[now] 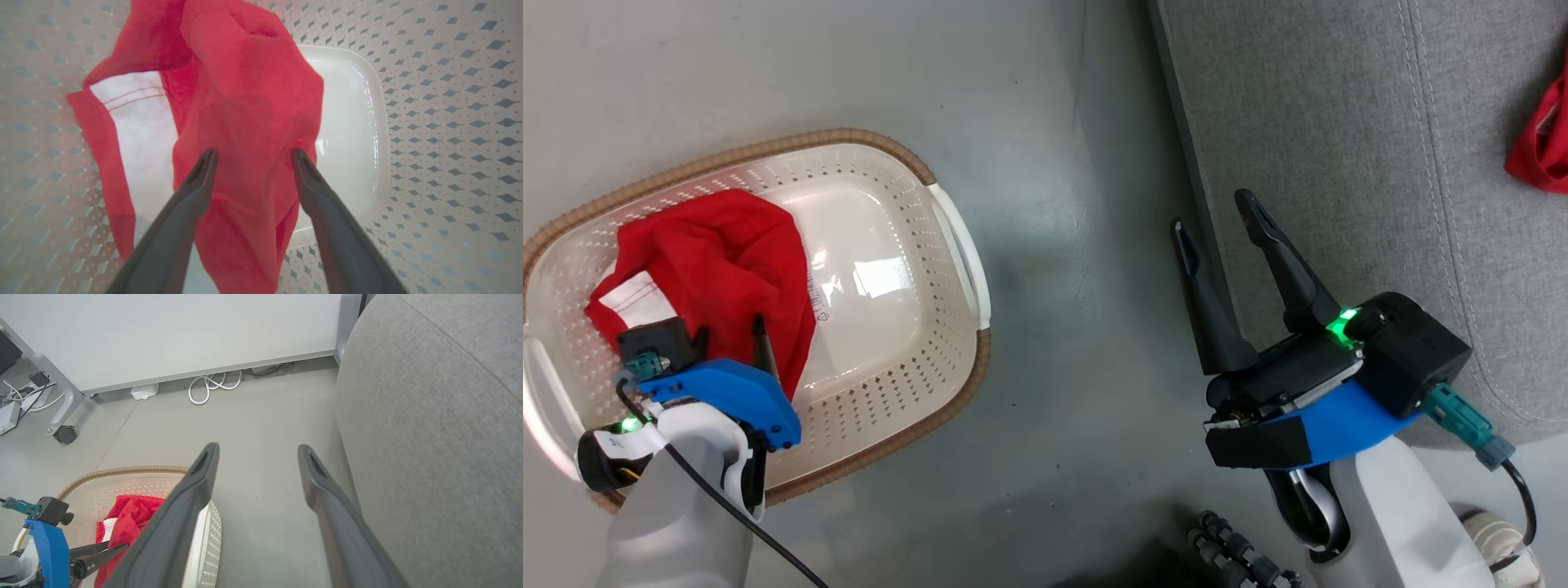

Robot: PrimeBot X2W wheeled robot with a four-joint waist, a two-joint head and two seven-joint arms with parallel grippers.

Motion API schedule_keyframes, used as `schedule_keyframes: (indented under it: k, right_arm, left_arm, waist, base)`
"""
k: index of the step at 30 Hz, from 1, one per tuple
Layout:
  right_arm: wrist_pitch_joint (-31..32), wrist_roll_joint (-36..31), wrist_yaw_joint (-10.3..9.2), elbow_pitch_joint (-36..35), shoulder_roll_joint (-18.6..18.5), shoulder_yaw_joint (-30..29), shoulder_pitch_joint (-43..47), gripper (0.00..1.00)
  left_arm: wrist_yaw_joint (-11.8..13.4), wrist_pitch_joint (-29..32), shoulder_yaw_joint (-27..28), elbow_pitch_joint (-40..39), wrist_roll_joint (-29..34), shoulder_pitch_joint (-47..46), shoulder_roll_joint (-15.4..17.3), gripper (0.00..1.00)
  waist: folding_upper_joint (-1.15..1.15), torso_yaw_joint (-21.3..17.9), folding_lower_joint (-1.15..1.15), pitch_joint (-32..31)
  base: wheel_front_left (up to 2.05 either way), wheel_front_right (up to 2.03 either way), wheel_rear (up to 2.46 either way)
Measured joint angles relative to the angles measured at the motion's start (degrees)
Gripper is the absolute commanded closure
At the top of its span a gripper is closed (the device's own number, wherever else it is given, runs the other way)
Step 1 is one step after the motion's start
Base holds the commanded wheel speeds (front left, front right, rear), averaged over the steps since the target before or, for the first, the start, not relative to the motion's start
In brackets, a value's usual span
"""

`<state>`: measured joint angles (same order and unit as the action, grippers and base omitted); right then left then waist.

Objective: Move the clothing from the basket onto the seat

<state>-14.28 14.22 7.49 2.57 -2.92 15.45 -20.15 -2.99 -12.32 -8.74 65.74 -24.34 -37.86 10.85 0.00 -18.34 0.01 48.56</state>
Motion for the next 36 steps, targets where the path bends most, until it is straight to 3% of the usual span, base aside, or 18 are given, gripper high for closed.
schedule_keyframes:
  k: [9,10,12,13,31,36]
  right_arm:
    - [-0.51,1.10,0.00,0.53,0.01,1.24,-0.72,0.00]
    - [-0.52,1.24,0.00,0.57,0.01,1.30,-0.74,0.00]
    - [-0.53,1.52,-0.01,0.70,0.01,1.35,-0.79,0.00]
    - [-0.54,1.53,0.00,0.75,0.01,1.38,-0.83,0.00]
    - [-0.68,1.35,0.00,2.40,0.01,1.64,-1.51,0.00]
    - [-0.68,-0.29,0.00,3.81,0.00,0.88,-1.81,0.00]
  left_arm:
    - [0.07,0.41,0.11,3.25,-0.92,-1.71,0.55,0.00]
    - [-0.14,0.67,0.03,3.55,-0.99,-1.95,0.68,0.11]
    - [-0.56,0.80,-0.20,3.94,-1.00,-2.26,1.02,0.91]
    - [-0.69,0.79,-0.45,4.03,-0.98,-2.32,1.15,1.00]
    - [-3.10,0.21,-1.93,6.13,-2.25,-2.77,0.93,1.00]
    - [-3.56,-0.41,-2.98,6.37,-2.37,-2.74,-0.83,1.00]
  waist:
    - [0.00,-1.33,0.00,1.00]
    - [0.00,-1.43,0.00,1.02]
    - [0.00,-1.57,0.00,1.09]
    - [0.00,-1.64,0.00,1.14]
    - [0.00,-0.91,-0.01,-1.30]
    - [0.00,0.04,0.00,-3.29]
  base:
    - [0.00,0.00,0.00]
    - [0.00,0.00,0.00]
    - [0.00,0.00,0.00]
    - [0.00,0.00,0.00]
    - [0.00,0.00,0.00]
    - [0.00,0.00,0.00]
